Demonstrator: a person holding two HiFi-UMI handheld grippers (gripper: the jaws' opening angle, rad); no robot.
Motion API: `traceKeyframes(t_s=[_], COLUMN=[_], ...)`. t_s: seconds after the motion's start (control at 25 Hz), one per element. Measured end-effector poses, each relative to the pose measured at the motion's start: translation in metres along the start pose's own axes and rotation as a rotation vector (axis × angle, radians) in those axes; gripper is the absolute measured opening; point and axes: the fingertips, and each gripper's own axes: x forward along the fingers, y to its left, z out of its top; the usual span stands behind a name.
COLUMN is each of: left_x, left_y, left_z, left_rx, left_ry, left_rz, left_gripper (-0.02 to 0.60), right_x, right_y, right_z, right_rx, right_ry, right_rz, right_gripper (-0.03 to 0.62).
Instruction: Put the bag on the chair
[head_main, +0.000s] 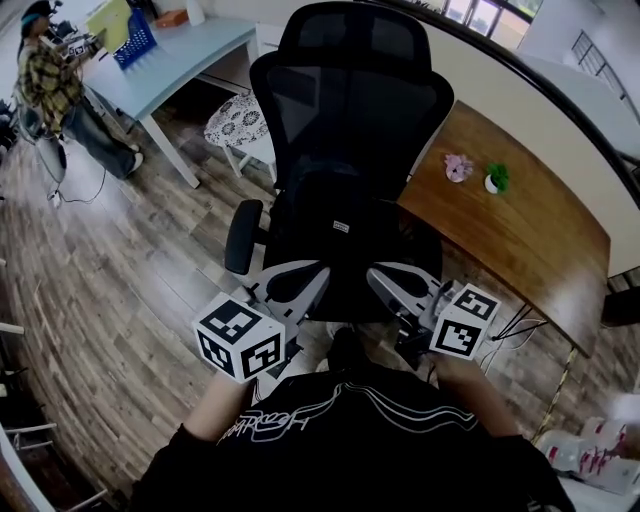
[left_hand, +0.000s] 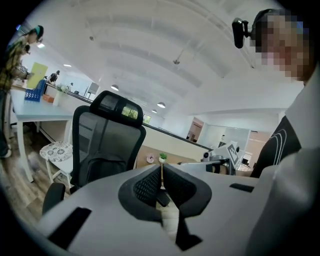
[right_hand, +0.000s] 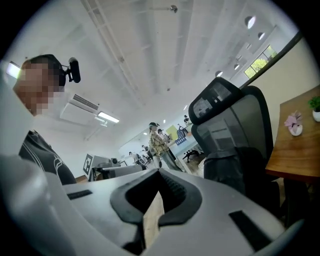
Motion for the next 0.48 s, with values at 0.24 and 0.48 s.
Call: traceKeyframes(t_s=[0.24, 0.48], left_x=[-0.02, -0.03], left_y=[-0.012, -0.019], left_z=[-0.01, -0.019], left_rx=[0.005, 0.009], left_ry=[0.0, 0.014], left_rz=[0.003, 0.019], left_gripper=[0.037, 0.037], right_x=[-0.003, -0.002], right_y=[0.018, 0.033], right_z=[-0.018, -0.024], right_rx=[-0.001, -0.002], right_ry=[0.019, 0.021], right_rz=[-0.007, 0.015], right_gripper=[-0.006, -0.006])
